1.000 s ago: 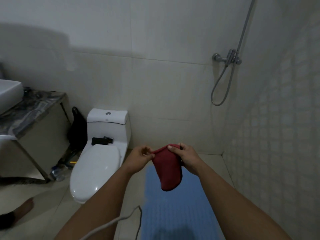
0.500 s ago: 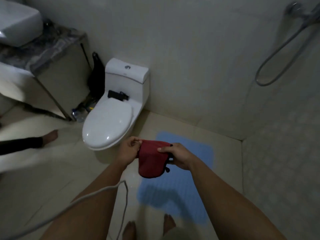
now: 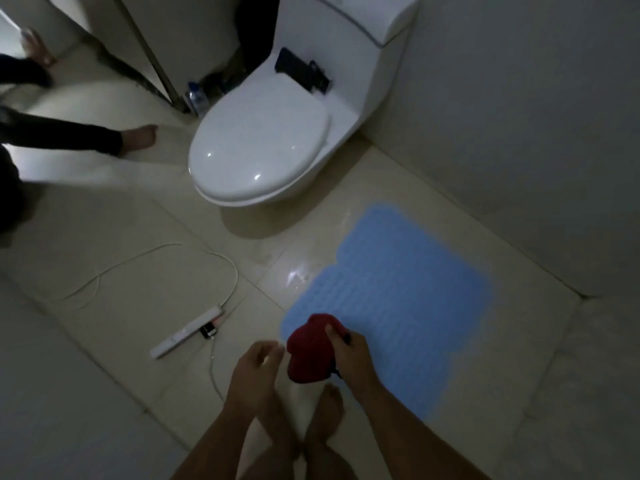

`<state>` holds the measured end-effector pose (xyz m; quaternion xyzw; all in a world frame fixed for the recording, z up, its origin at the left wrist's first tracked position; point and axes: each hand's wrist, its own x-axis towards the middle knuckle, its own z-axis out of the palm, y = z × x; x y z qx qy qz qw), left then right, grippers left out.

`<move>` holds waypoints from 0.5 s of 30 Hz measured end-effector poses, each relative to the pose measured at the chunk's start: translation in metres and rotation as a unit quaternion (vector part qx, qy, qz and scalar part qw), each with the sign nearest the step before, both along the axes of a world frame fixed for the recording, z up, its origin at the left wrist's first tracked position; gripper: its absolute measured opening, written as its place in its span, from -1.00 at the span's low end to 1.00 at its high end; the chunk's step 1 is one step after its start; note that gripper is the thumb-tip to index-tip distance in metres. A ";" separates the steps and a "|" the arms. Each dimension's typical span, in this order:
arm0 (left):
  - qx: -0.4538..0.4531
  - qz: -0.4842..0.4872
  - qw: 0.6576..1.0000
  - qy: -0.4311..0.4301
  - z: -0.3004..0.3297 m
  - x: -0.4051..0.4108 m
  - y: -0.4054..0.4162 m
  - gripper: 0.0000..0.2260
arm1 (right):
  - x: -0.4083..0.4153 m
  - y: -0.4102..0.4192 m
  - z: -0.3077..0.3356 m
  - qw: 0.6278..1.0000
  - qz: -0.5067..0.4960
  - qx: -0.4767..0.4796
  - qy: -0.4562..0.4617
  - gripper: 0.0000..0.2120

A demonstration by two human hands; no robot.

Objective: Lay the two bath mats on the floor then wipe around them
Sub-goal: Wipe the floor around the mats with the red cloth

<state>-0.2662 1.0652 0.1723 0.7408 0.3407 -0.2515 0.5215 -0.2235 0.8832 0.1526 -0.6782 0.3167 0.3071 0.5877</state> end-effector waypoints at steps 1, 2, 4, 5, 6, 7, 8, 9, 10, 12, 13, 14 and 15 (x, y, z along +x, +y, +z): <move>-0.002 0.005 1.000 0.025 -0.028 -0.007 0.002 -0.95 | -0.001 0.002 -0.026 1.000 -0.011 0.008 0.005 -0.81; -0.001 0.010 0.999 0.044 -0.059 -0.009 0.003 -0.94 | 0.004 0.003 -0.057 0.999 -0.036 0.012 0.018 -0.83; 0.009 0.002 0.997 0.078 -0.134 -0.011 0.005 -0.94 | 0.018 0.008 -0.135 0.991 -0.117 0.031 0.053 -0.80; 0.017 -0.017 0.996 0.088 -0.169 -0.009 0.005 -0.95 | 0.026 0.009 -0.171 0.983 -0.161 0.047 0.070 -0.77; 0.031 -0.035 0.995 0.089 -0.203 -0.004 0.005 -0.87 | 0.039 0.008 -0.206 0.976 -0.192 0.060 0.082 -0.75; 0.048 -0.053 0.994 0.084 -0.243 -0.001 0.005 -0.78 | 0.051 0.008 -0.244 0.973 -0.209 0.058 0.082 -0.72; 0.063 -0.076 0.992 0.078 -0.278 0.003 0.003 -0.72 | 0.065 0.004 -0.280 0.973 -0.213 0.039 0.076 -0.68; 0.081 -0.104 0.989 0.068 -0.321 0.005 0.004 -0.69 | 0.083 0.001 -0.323 0.977 -0.202 0.015 0.063 -0.65; 0.104 -0.138 0.984 0.050 -0.362 0.008 0.005 -0.67 | 0.103 -0.002 -0.364 0.983 -0.181 -0.019 0.039 -0.67; 0.143 -0.194 0.970 0.025 -0.422 0.016 0.006 -0.63 | 0.150 -0.009 -0.413 0.990 -0.085 -0.106 -0.036 -0.79; 0.167 -0.214 0.962 0.014 -0.453 0.015 0.007 -0.60 | 0.172 -0.013 -0.437 0.984 -0.015 -0.158 -0.079 -0.82; 0.192 -0.235 0.953 0.006 -0.475 0.014 0.008 -0.58 | 0.194 -0.017 -0.452 0.969 0.058 -0.207 -0.121 -0.78; 0.218 -0.258 0.941 -0.008 -0.499 0.015 0.011 -0.55 | 0.213 -0.019 -0.466 0.948 0.123 -0.242 -0.167 -0.72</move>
